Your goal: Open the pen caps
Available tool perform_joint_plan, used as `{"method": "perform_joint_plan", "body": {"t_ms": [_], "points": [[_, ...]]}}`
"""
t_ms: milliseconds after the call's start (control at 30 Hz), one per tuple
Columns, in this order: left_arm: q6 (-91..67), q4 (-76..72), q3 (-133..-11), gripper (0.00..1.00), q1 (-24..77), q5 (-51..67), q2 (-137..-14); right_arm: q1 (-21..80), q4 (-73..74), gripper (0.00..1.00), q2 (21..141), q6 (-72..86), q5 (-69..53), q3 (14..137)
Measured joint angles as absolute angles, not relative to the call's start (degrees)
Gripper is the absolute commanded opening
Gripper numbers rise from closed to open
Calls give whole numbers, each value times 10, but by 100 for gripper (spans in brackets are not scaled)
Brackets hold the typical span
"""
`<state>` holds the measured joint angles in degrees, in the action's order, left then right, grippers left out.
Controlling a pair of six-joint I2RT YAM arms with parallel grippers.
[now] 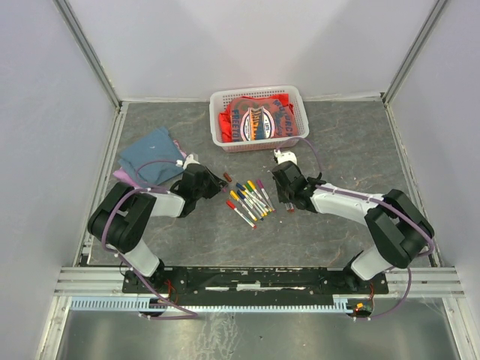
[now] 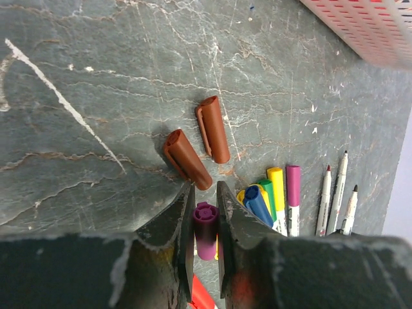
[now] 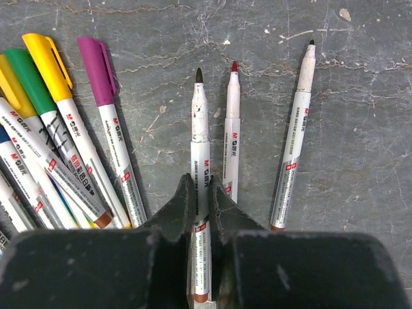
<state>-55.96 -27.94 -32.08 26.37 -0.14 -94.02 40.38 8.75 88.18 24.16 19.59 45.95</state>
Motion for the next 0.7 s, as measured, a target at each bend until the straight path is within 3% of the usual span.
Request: {"method": "perform_joint_plan", "body": {"t_ms": [433, 567, 700], "points": [[-560, -276, -313, 32, 263, -15, -940, 403, 89, 17, 893, 242, 198, 464], [-560, -287, -311, 46, 263, -15, -940, 403, 89, 19, 900, 242, 198, 464], [-560, -298, -310, 47, 263, -15, -940, 401, 89, 21, 905, 242, 197, 464]]}}
